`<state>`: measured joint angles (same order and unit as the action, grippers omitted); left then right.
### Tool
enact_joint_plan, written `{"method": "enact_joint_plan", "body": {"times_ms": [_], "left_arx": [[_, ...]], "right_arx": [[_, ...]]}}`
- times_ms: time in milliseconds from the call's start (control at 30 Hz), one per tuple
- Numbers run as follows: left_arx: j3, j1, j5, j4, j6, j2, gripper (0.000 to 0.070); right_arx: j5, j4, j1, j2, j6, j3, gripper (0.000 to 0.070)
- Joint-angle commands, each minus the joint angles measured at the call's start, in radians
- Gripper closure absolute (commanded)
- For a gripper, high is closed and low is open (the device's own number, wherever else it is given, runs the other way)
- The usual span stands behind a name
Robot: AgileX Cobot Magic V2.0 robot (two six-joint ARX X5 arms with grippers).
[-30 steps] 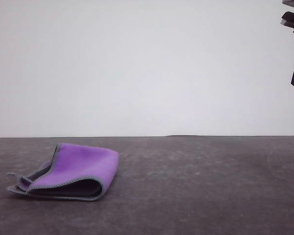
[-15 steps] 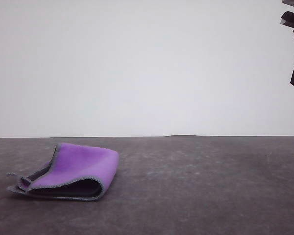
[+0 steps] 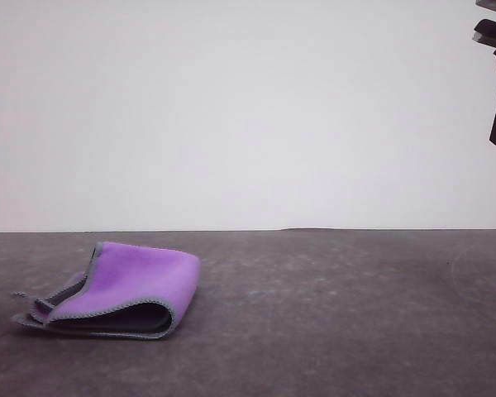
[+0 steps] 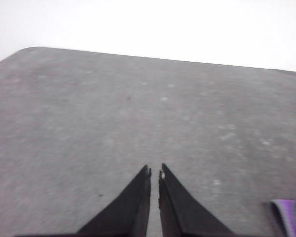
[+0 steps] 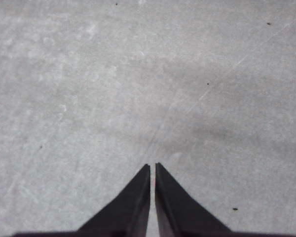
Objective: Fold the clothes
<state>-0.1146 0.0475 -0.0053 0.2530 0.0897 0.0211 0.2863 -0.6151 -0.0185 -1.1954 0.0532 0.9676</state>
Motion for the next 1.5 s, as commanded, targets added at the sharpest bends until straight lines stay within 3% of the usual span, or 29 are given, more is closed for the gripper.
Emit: {"method": "enact_joint_plan", "body": {"times_ms": [0,300,1200,1367,1467], "left_arx": [[0.01,0.0,-0.006,0.0,0.009,-0.011,0.0683],[0.071,-0.009,-0.007,0.019,0.009,-0.018,0.0683],[0.072,-0.014,-0.014,0.016,-0.003,-0.012,0.0683],[0.072,-0.014,-0.014,0.016,-0.002,-0.012,0.0683],[0.072,-0.014,-0.014,0.015,-0.003,-0.012,0.0683]], "right_arx": [[0.001,0.01,0.001,-0.006,-0.004,0.008,0.0688],[0.001,0.01,0.001,-0.006,-0.003,0.008,0.0688],[0.001,0.01,0.001,-0.006,-0.004,0.008,0.0688],[0.0,0.097,0.006,0.017,0.052,-0.009,0.0688],[-0.003,0.24,0.023,0.099,0.051,-0.111,0.0688]]}}
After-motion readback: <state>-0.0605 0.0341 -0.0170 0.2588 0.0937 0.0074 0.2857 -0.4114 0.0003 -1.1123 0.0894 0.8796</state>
